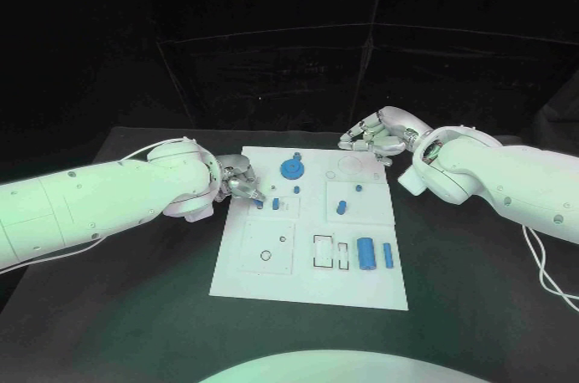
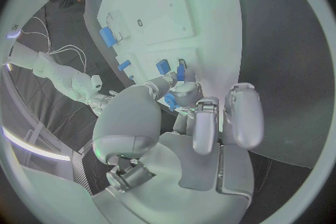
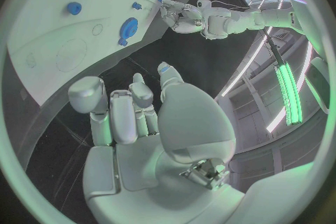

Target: Assemble the parts on the task board

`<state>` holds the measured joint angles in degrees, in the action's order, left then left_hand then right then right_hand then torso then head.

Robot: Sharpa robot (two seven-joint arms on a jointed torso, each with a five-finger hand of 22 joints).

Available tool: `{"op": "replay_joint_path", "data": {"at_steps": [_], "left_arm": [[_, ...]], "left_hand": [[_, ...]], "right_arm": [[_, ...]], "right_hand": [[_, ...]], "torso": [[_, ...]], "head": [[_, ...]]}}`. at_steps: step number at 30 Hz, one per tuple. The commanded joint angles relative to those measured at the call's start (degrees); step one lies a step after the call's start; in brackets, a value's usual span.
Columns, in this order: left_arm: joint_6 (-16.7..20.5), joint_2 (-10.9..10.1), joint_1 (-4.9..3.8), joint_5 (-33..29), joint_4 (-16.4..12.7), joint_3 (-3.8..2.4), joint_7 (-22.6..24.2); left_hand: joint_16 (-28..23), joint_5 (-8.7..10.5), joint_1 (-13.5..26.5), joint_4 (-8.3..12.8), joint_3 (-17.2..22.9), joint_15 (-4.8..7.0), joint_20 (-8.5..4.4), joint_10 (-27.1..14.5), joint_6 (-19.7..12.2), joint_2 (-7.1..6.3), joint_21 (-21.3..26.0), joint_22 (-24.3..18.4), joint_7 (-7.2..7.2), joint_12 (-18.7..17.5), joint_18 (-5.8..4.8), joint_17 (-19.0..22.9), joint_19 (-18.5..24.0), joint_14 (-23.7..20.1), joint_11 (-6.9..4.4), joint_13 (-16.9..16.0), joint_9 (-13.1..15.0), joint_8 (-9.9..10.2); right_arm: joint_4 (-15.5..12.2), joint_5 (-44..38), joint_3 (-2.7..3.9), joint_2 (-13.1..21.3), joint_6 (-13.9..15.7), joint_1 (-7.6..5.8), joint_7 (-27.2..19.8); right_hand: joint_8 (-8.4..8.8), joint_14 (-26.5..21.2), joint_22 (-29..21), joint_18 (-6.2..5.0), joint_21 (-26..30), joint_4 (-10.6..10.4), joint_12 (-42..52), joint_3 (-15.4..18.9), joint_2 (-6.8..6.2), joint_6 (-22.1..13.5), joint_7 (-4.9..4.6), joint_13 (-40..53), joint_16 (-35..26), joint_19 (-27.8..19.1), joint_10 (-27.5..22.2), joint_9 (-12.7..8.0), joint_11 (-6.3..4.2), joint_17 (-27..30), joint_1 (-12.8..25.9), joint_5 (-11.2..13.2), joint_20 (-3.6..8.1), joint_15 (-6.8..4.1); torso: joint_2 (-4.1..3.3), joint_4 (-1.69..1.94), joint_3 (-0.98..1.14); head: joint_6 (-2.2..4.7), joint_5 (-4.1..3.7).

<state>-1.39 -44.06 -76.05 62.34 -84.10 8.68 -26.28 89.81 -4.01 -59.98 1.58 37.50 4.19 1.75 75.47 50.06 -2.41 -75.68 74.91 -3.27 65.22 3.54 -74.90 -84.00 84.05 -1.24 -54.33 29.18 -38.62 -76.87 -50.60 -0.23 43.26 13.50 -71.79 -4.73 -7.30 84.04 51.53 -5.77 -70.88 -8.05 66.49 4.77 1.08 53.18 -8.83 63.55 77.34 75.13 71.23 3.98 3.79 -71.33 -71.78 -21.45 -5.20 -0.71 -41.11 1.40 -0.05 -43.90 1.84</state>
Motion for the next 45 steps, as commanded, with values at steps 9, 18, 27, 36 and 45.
{"op": "replay_joint_path", "data": {"at_steps": [9,18,27,36,45], "left_arm": [[-2.7,0.2,-0.01,1.5,-0.1,0.09,-1.3],[-3.7,0.3,0.01,1.6,-0.1,0.13,-1.4],[-4.1,0.5,0.01,1.6,0.0,0.20,-1.5],[-3.8,1.1,0.01,1.6,0.5,0.25,-1.7],[-3.9,1.5,0.00,1.6,0.9,0.26,-2.3]], "left_hand": [[0.2,-0.18,0.3,4.8,5.2,0.56,-0.34,0.1,0.0,0.29,0.4,1.0,0.39,-0.3,0.16,-15.1,-1.2,5.9,-0.16,0.1,0.1,-0.7],[0.2,-0.18,0.3,4.8,5.2,0.56,-0.34,0.1,0.0,0.29,0.4,1.0,0.39,-0.3,0.16,-15.1,-1.2,5.9,-0.16,0.1,0.1,-0.7],[0.2,-0.16,0.4,4.7,5.2,0.59,-0.37,0.1,0.0,0.15,0.4,1.0,0.44,-0.3,0.15,-15.1,-1.2,5.9,-0.20,0.0,0.2,-0.9],[0.2,-0.06,3.1,3.1,4.0,0.96,-0.64,0.4,0.4,-1.55,0.1,1.3,1.11,0.1,0.08,-15.1,-1.3,5.9,-0.67,-0.3,0.9,-2.4],[0.2,-0.06,5.4,1.7,2.8,1.43,-1.06,0.8,1.5,-2.60,-0.4,1.8,1.81,0.6,-0.04,-15.1,-1.5,5.9,-1.24,-0.9,1.6,-4.0]], "right_arm": [[-0.1,0.2,0.02,0.0,-0.3,-0.10,-0.5],[-0.1,0.2,0.02,0.0,-0.3,-0.10,-0.6],[-0.1,0.2,0.02,0.0,-0.3,-0.10,-0.5],[-0.1,0.2,0.02,0.0,-0.3,-0.10,-0.5],[-0.3,0.2,0.02,0.1,-0.2,-0.11,-0.5]], "right_hand": [[-0.27,2.2,-0.1,-1.07,0.3,-0.1,0.2,0.2,0.32,0.2,0.20,-0.1,-0.1,0.0,-0.4,0.0,-0.16,0.1,-0.3,-0.1,0.22,-0.27],[-0.30,2.2,0.0,-1.05,0.3,-0.1,0.3,0.2,0.42,0.2,0.20,0.0,-0.1,0.0,-0.4,0.0,-0.16,0.0,-0.4,-0.2,0.22,-0.27],[-0.30,2.2,0.0,-1.05,0.3,-0.1,0.3,0.2,0.42,0.2,0.20,0.0,-0.1,0.0,-0.4,0.0,-0.16,0.0,-0.4,-0.2,0.22,-0.27],[-0.30,2.2,0.0,-1.05,0.3,-0.1,0.3,0.2,0.42,0.2,0.20,0.0,-0.1,0.0,-0.4,0.0,-0.16,0.0,-0.4,-0.2,0.22,-0.27],[-0.30,2.2,0.0,-1.05,0.3,-0.1,0.3,0.2,0.42,0.2,0.20,0.0,-0.1,0.0,-0.4,0.0,-0.16,0.0,-0.4,-0.2,0.22,-0.27]], "torso": [[0.01,0.05,-0.04],[0.03,0.05,-0.03],[0.02,0.04,-0.01],[0.01,0.00,0.01],[0.03,0.00,-0.02]], "head": [[-0.14,0.06],[-0.31,-0.04],[-0.39,0.01],[-0.47,0.09],[-0.53,-0.04]]}}
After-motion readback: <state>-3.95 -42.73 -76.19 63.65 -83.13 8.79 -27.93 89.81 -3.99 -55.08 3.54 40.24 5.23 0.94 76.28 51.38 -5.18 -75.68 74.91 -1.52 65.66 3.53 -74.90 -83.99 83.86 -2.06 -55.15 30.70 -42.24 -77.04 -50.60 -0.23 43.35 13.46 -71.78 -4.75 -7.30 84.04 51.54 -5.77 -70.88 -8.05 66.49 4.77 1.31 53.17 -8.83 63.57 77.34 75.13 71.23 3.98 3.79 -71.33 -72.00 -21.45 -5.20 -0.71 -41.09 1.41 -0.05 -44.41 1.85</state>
